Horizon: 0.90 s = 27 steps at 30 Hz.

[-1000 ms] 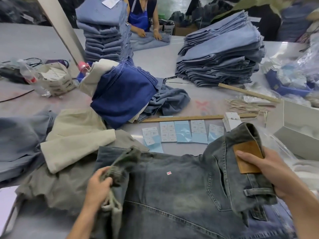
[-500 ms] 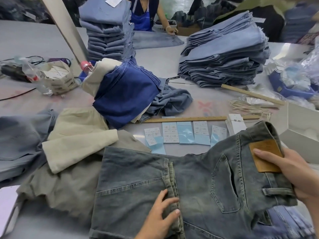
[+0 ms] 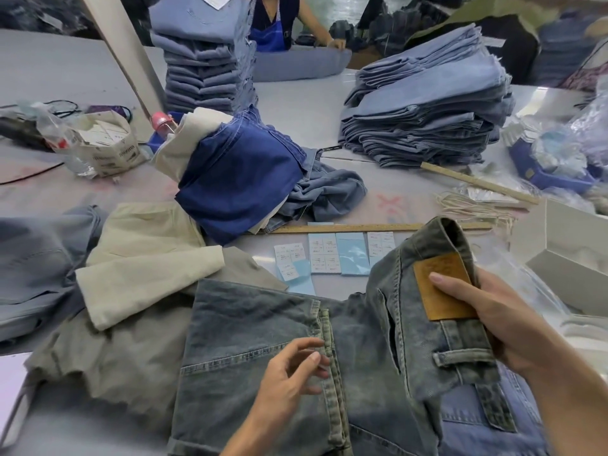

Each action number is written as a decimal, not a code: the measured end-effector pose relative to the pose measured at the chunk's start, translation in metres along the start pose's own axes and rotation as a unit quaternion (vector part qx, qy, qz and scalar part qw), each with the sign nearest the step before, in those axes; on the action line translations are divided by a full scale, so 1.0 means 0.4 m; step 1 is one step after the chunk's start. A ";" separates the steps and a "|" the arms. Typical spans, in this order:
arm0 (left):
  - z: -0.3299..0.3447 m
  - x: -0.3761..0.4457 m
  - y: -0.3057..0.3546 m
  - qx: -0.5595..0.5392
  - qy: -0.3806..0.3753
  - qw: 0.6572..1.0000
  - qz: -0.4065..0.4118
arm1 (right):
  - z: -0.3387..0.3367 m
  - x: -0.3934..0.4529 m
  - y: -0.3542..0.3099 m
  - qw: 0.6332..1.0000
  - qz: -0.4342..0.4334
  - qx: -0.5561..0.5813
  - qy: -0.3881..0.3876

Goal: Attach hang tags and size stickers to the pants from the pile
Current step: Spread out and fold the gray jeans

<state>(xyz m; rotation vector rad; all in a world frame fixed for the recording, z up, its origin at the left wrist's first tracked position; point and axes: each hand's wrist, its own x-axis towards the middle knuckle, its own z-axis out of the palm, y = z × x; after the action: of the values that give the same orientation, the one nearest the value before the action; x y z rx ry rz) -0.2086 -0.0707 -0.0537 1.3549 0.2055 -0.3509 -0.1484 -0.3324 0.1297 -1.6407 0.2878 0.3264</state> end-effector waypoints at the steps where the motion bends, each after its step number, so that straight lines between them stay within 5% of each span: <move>1: 0.005 0.002 0.003 0.004 -0.007 1.000 0.004 | -0.002 -0.002 0.002 1.000 0.002 -0.005 0.000; 4: -0.035 0.025 -0.007 0.091 0.067 0.991 0.068 | -0.014 -0.013 0.009 1.000 0.014 0.005 0.004; 7: -0.164 0.038 -0.039 0.230 0.272 0.932 0.064 | -0.036 -0.026 0.015 0.999 0.022 0.015 0.037; 9: -0.273 0.027 -0.076 0.304 0.404 0.863 0.016 | -0.049 -0.035 0.015 0.998 0.020 0.016 0.053; 12: -0.388 0.004 -0.125 0.371 0.435 0.812 -0.116 | -0.057 -0.047 0.011 0.998 0.008 0.025 0.049; 17: -0.429 -0.002 -0.124 0.290 0.353 0.879 -0.135 | 0.042 -0.040 0.010 0.998 0.015 0.031 -0.054; 23: -0.426 0.007 -0.139 0.228 0.321 0.914 -0.098 | 0.425 0.053 0.177 0.984 0.002 -0.103 -0.143; 27: -0.441 0.020 -0.128 0.080 0.318 0.941 -0.087 | 0.660 0.067 0.393 0.914 0.059 -0.310 -0.256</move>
<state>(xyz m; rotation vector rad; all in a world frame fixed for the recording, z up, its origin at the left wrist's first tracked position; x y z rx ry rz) -0.2095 0.0918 -0.1399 1.5849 0.8539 -0.0642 -0.1934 -0.0844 -0.0477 -2.0782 -0.1392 1.0009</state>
